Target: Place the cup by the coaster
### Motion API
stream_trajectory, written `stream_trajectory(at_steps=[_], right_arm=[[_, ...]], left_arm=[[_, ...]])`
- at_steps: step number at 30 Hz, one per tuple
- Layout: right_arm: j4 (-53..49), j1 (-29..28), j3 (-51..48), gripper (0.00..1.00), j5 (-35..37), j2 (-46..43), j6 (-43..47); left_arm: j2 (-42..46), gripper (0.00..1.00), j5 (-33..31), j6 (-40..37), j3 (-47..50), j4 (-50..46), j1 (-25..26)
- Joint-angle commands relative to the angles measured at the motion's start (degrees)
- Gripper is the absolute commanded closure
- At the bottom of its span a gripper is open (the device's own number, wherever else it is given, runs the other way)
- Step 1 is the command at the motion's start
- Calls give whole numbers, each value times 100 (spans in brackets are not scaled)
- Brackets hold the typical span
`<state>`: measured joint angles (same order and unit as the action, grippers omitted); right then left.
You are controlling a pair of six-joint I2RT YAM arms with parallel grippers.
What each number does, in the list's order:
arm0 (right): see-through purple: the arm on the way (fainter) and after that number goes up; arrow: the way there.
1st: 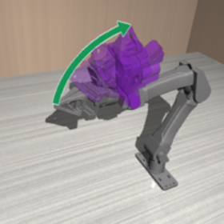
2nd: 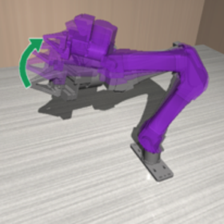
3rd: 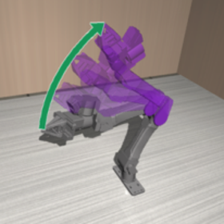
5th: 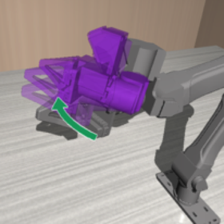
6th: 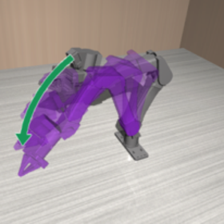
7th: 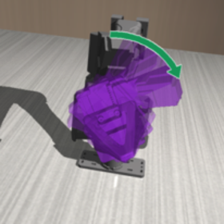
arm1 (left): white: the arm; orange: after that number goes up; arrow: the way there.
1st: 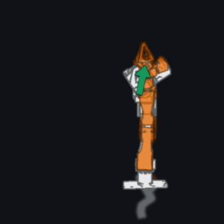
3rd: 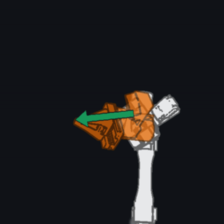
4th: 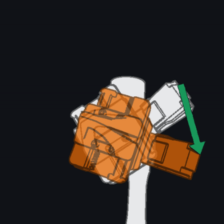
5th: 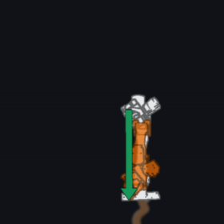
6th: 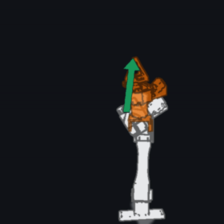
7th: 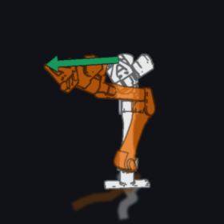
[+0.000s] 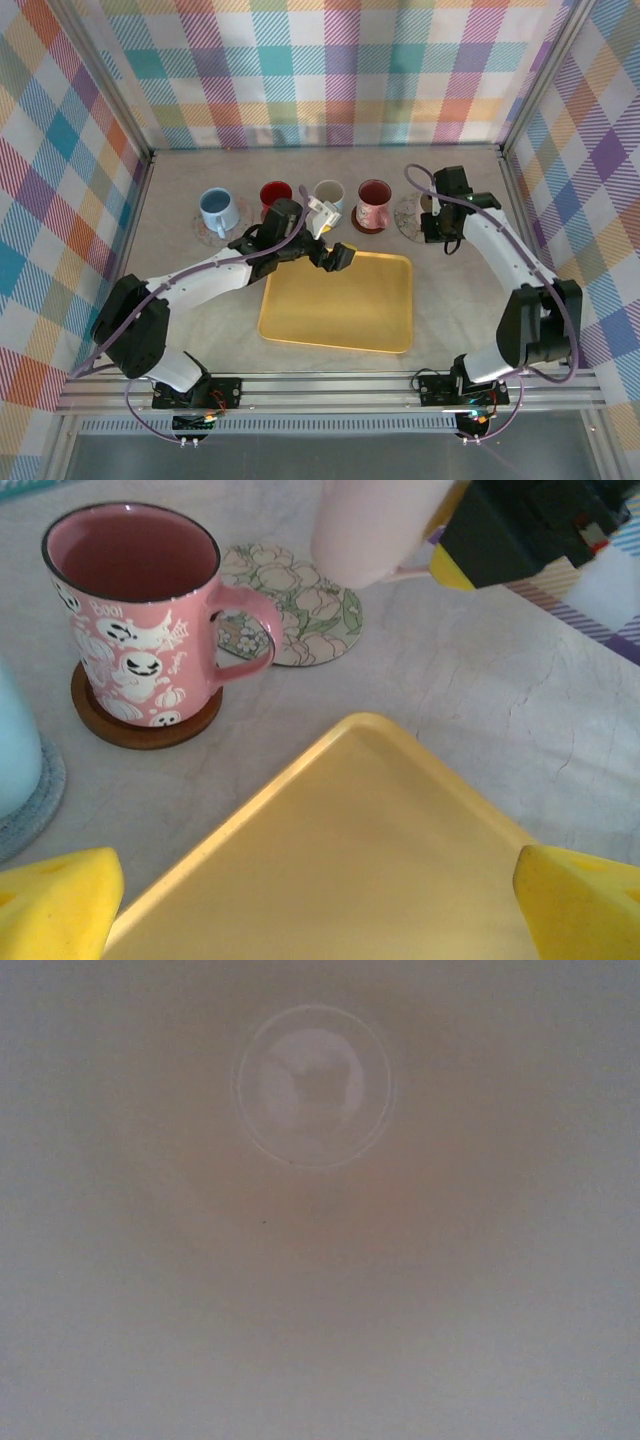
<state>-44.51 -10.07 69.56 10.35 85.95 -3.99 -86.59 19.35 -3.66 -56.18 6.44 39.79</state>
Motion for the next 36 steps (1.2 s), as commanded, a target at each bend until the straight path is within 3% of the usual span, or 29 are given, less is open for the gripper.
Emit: stream_trajectory(at_steps=[1,16,36], right_arm=[[699,172,358,100,-161,262,-67],[776,382,1044,100,-307,1636,106],[770,454,1071,98,-148,2110,170]], left_arm=[[-175,0,-83,-80,-208,244,81],[-439,0,-131,-25,-307,196,205],[-384,0,-327,-34,-293,-244,308]])
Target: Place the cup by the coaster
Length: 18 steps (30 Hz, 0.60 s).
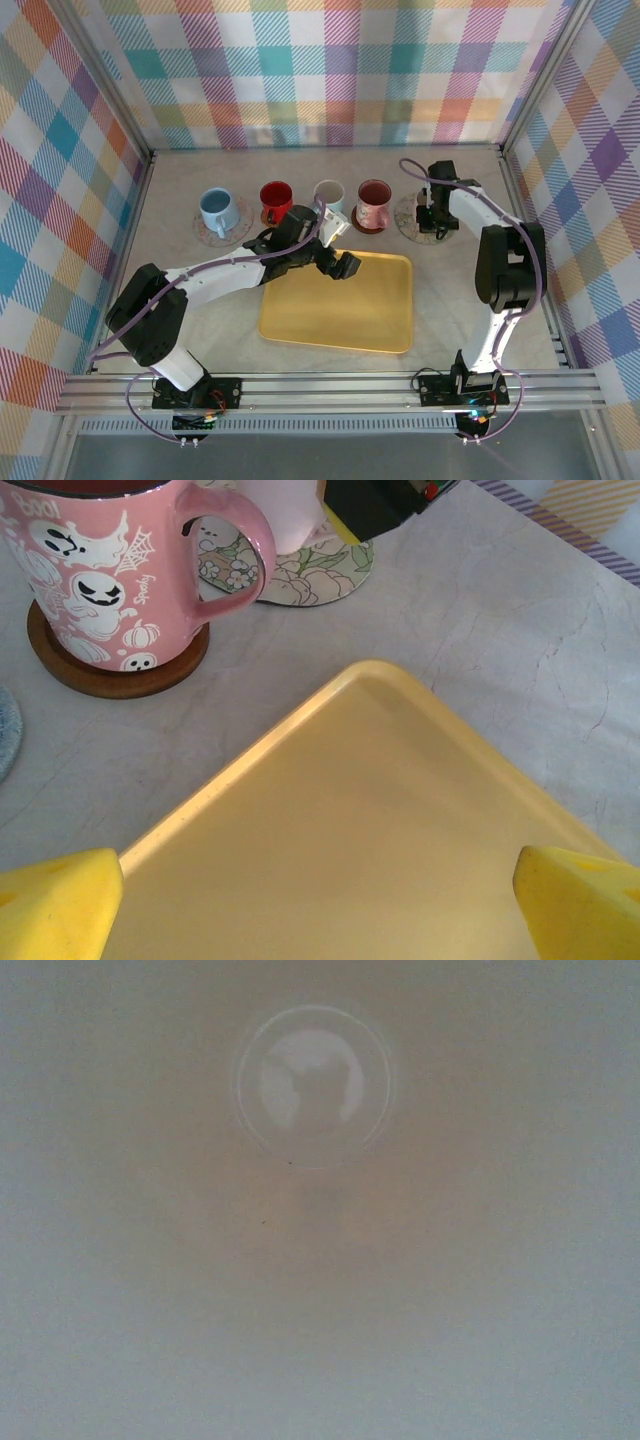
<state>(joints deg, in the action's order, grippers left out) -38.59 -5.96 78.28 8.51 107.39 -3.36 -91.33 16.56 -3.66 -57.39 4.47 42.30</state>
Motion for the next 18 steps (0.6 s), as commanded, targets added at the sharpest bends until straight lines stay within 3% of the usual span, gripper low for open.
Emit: stream_trajectory(at_steps=[1,14,18], right_arm=[[172,42,196,97,32,-34,98],[106,42,122,83,10,-133,63],[106,43,77,71,10,-231,63]], left_arm=[[89,0,-49,-38,-183,-60,62],[85,0,-118,-109,-272,-218,92],[102,0,-159,-134,-341,-330,132]])
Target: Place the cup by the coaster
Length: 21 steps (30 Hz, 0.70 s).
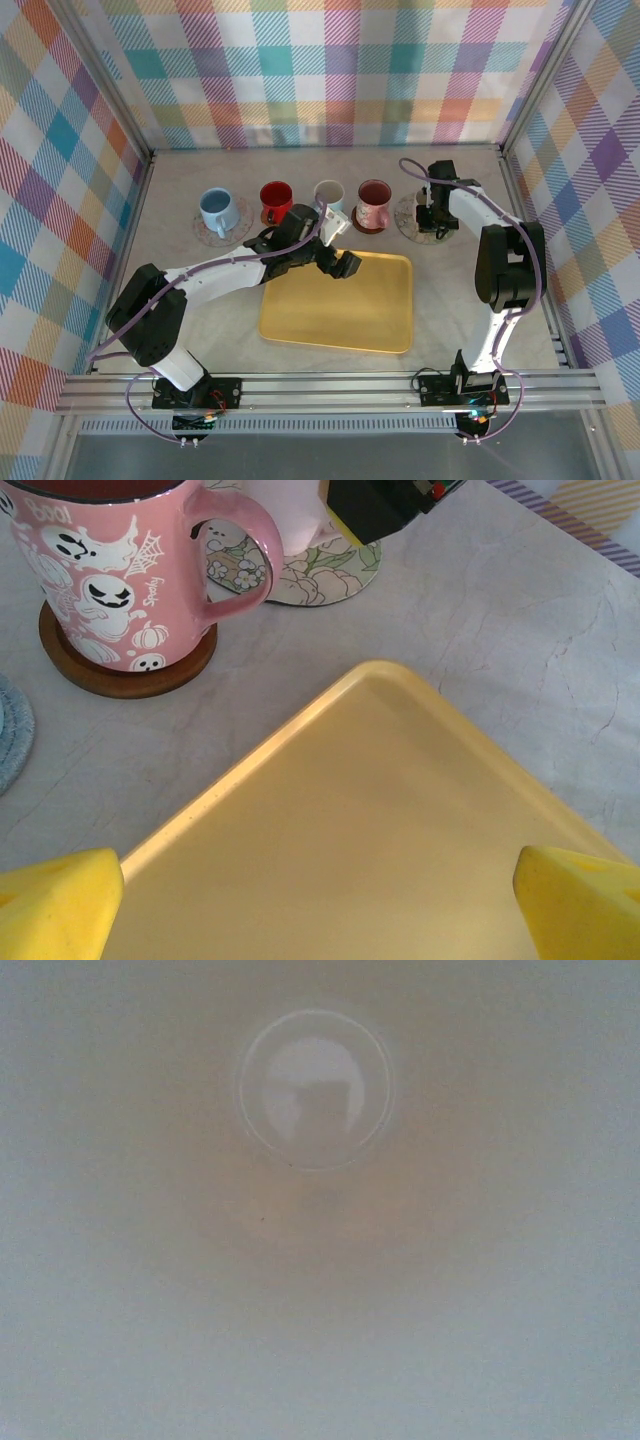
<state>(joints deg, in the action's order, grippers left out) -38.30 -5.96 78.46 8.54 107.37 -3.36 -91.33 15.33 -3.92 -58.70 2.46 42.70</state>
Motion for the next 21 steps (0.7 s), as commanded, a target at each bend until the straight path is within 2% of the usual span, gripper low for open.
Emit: stream_trajectory(at_steps=[1,12,17,21], right_arm=[[77,43,46,68,-1,-266,63],[49,40,-93,55,-80,-924,-2],[86,43,-202,38,-23,-1478,27],[204,42,-357,16,81,-2001,43]], left_arm=[[107,0,-47,-117,-229,-157,107],[244,0,-300,-179,-524,-468,230],[458,0,-743,-153,-640,-611,237],[763,0,-1246,-153,-622,-632,230]])
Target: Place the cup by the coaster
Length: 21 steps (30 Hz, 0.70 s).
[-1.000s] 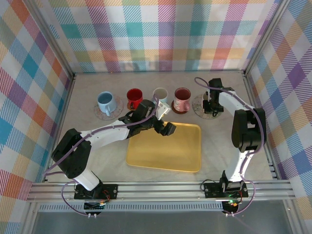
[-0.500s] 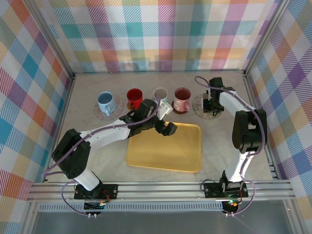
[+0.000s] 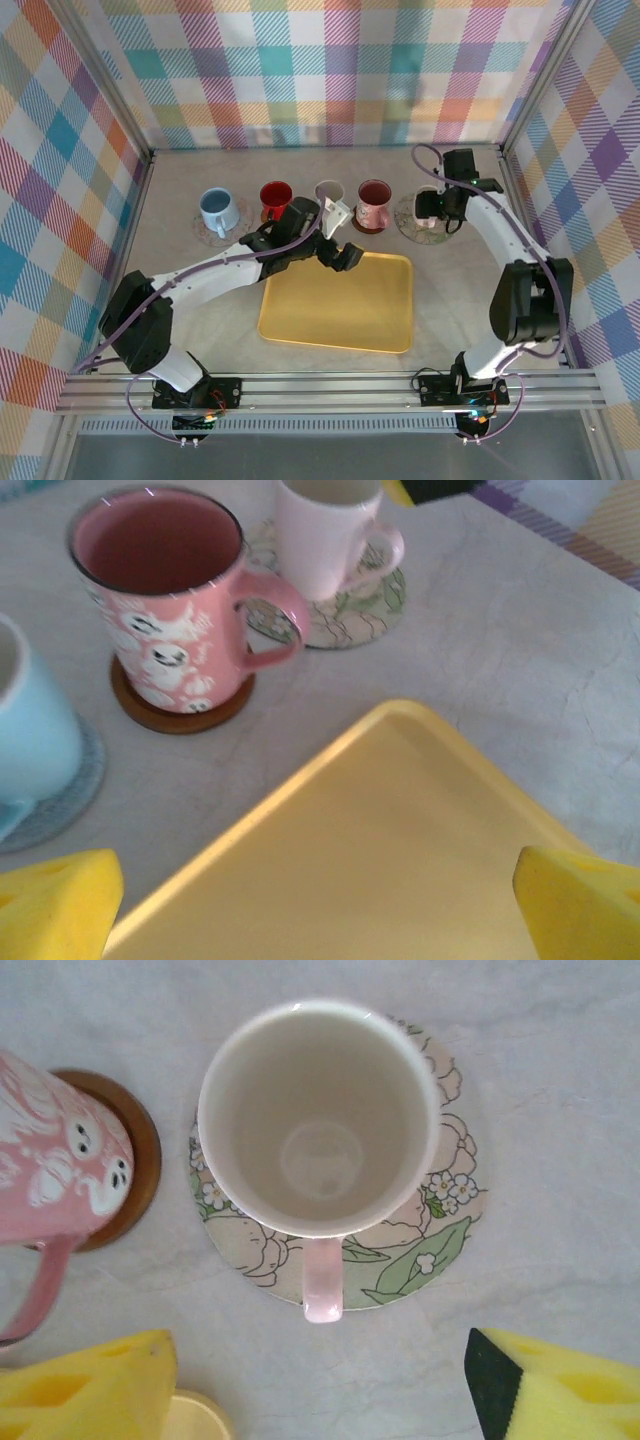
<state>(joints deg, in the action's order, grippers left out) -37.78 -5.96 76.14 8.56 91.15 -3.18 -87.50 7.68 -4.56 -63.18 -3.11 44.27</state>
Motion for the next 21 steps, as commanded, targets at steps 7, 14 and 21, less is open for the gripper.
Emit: stream_trajectory(at_steps=[7,14,21], right_arm=[[895,42,-808,1,-455,-1504,484],[2725,43,-2409,1,-1582,-3072,762],[4250,42,-3760,1,-2096,-3926,185]], left_arm=[[1067,0,-1940,-88,-12,-8,62],[2110,0,-2888,-264,623,356,-113],[3117,0,-3675,-265,1354,283,-584]])
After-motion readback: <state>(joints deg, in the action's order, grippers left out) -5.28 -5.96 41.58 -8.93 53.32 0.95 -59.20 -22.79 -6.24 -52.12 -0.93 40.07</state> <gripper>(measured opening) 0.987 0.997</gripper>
